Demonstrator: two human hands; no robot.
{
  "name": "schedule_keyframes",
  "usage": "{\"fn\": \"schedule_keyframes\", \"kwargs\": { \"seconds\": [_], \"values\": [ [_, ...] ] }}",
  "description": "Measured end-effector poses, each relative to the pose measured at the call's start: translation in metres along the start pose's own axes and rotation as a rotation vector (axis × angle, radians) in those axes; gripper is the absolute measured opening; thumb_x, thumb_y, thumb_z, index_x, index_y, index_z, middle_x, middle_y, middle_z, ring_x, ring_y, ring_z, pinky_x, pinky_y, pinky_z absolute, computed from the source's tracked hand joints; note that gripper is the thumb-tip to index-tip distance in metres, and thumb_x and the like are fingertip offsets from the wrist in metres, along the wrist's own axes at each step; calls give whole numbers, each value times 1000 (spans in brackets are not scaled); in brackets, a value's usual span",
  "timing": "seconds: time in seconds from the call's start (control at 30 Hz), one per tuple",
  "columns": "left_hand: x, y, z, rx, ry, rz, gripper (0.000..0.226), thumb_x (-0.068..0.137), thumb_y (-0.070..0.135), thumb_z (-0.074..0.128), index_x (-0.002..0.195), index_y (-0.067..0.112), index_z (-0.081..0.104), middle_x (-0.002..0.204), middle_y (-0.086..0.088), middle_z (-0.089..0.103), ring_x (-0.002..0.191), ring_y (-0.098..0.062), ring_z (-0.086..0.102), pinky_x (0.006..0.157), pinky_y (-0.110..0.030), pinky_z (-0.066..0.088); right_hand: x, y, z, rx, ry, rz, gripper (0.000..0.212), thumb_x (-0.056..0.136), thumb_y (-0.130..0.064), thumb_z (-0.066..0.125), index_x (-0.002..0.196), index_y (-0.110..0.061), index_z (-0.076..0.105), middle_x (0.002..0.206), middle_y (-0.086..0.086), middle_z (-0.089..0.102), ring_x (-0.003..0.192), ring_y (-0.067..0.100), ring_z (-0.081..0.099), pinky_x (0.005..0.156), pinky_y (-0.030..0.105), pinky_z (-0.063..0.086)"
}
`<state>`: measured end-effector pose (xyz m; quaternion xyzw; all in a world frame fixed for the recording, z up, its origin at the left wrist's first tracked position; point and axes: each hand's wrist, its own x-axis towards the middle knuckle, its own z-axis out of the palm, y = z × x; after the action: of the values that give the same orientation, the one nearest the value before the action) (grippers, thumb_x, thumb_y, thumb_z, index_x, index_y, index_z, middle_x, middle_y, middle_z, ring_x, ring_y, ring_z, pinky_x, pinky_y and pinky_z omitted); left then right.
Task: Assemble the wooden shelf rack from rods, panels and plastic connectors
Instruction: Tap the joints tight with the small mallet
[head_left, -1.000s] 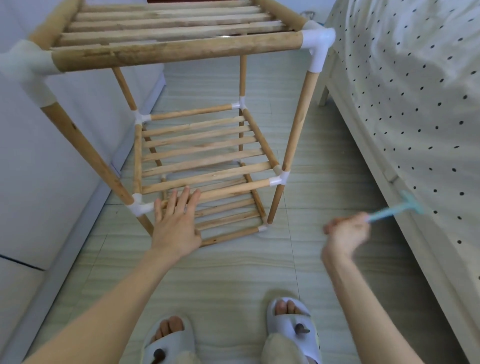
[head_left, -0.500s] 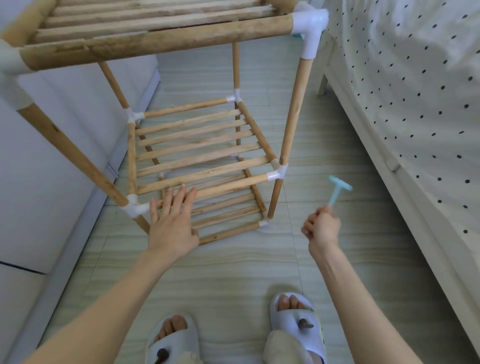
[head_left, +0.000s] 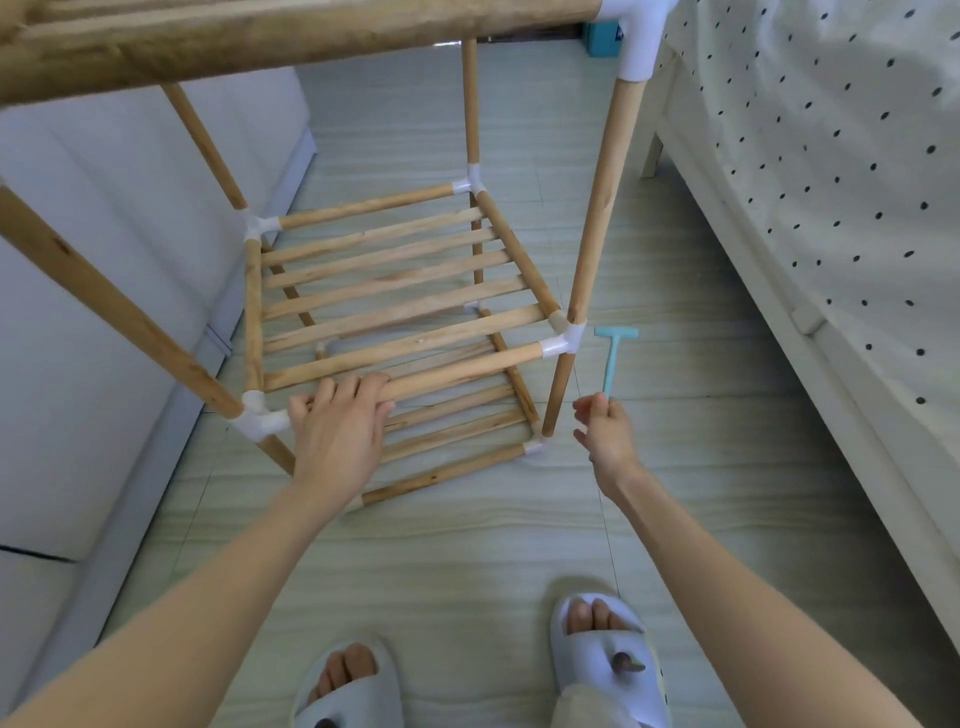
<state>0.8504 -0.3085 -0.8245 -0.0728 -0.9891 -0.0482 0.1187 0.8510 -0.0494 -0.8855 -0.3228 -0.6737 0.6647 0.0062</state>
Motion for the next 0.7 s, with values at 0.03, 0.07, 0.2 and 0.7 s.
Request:
{"fn": "schedule_keyframes", "kwargs": {
  "seconds": [0.03, 0.07, 0.2, 0.7],
  "values": [
    [2, 2, 2, -21, 10, -23, 27, 96, 29, 46, 120, 21, 57, 104, -2, 60, 95, -26, 49, 67, -31, 11, 6, -1, 5, -27, 3, -20, 32, 102, -24, 24, 97, -10, 53, 103, 4, 54, 97, 17, 50, 88, 35, 44],
    [4, 3, 4, -43, 10, -38, 23, 96, 27, 47, 116, 21, 58, 103, 0, 61, 95, -24, 49, 66, -30, 8, 12, -2, 11, -50, 0, -40, 32, 102, -24, 24, 99, -11, 52, 103, 3, 54, 96, 15, 49, 83, 32, 42],
    [7, 5, 7, -143, 20, -78, 21, 95, 25, 50, 114, 25, 59, 106, 5, 62, 101, -20, 48, 66, -29, 7, 30, -5, 29, -42, -14, -121, 31, 103, -25, 21, 95, -13, 49, 91, 1, 58, 85, 13, 52, 76, 26, 36],
    [89, 40, -94, -523, 99, -107, 29, 95, 23, 52, 123, 22, 60, 119, -7, 64, 117, -28, 53, 97, -37, 31, 4, -185, -27, -4, 87, -365, 42, 101, -34, 26, 70, -20, 51, 66, -3, 48, 59, 9, 40, 58, 22, 31]
  ]
}}
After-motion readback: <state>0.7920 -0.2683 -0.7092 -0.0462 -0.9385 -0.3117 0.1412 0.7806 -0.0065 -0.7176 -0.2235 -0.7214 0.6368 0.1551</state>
